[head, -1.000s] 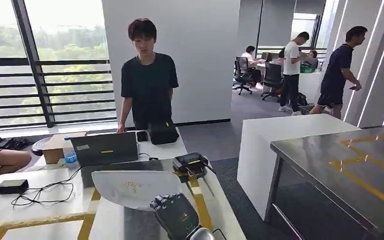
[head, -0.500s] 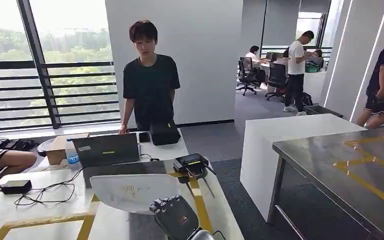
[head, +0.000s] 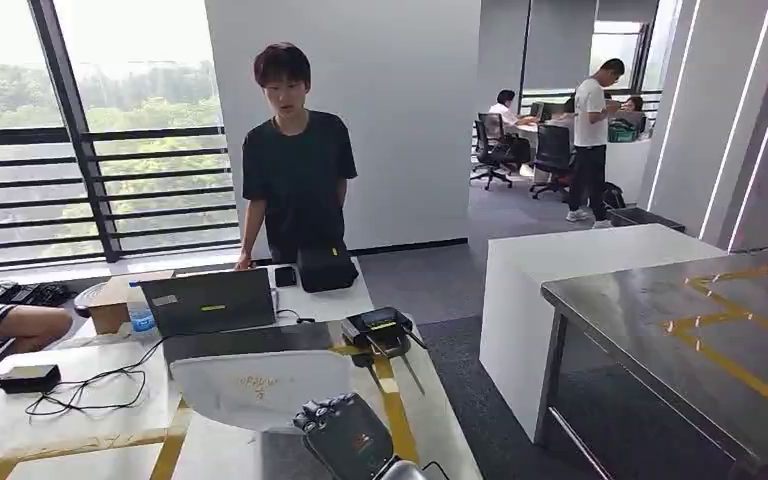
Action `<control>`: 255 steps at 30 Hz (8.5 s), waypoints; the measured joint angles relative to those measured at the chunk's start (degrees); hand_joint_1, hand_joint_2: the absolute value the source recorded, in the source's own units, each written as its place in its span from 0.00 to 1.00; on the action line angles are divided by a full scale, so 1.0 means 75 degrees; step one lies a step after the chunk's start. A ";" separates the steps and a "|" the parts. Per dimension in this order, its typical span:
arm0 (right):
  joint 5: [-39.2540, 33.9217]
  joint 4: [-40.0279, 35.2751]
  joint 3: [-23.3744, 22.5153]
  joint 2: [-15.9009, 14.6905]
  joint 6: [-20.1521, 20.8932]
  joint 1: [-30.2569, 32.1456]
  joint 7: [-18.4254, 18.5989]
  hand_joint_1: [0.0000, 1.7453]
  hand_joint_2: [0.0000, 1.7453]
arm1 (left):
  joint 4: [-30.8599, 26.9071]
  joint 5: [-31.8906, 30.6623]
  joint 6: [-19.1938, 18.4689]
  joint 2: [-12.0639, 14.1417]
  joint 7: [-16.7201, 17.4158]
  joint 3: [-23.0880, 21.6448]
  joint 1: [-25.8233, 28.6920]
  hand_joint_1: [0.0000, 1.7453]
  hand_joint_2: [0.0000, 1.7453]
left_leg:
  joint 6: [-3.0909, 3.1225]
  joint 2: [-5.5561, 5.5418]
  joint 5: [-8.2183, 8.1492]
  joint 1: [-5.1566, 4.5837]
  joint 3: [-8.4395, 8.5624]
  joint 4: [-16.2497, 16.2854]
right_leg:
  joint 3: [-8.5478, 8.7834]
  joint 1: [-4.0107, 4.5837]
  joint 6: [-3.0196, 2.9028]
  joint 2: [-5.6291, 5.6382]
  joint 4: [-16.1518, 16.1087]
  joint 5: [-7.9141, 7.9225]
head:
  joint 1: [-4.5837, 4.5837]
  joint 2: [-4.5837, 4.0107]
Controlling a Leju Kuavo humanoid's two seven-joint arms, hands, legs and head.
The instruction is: Take the parts from the cabinet and place them on the table.
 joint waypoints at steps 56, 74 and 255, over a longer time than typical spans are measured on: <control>-0.0259 0.0000 0.0201 0.0003 0.0096 0.0127 -0.0149 0.00 0.00 | 0.0000 0.0134 -0.0449 -0.0009 -0.0303 0.0041 0.0067 0.00 0.00 | -0.0006 -0.0002 0.0003 -0.0007 -0.0005 0.0002 | 0.0009 -0.0006 -0.0001 -0.0001 -0.0014 0.0002 | 0.0003 0.0000; -0.0274 0.0000 0.0201 -0.0006 0.0096 0.0127 -0.0149 0.00 0.00 | 0.0000 0.0169 -0.0446 -0.0009 -0.0283 0.0050 0.0068 0.00 0.00 | -0.0006 -0.0002 0.0003 -0.0007 -0.0004 0.0002 | 0.0009 -0.0006 -0.0001 -0.0001 -0.0014 0.0002 | 0.0003 0.0000; -0.3742 0.0120 -0.4377 -0.1434 -0.0658 0.3743 0.0330 0.00 0.00 | 0.0038 0.0274 0.0169 -0.0207 0.0682 0.0370 0.0482 0.00 0.00 | -0.0018 0.0096 -0.0338 -0.0005 0.0182 0.1123 | -0.0332 0.0064 -0.0159 -0.0119 -0.0152 0.0468 | 0.0020 0.0000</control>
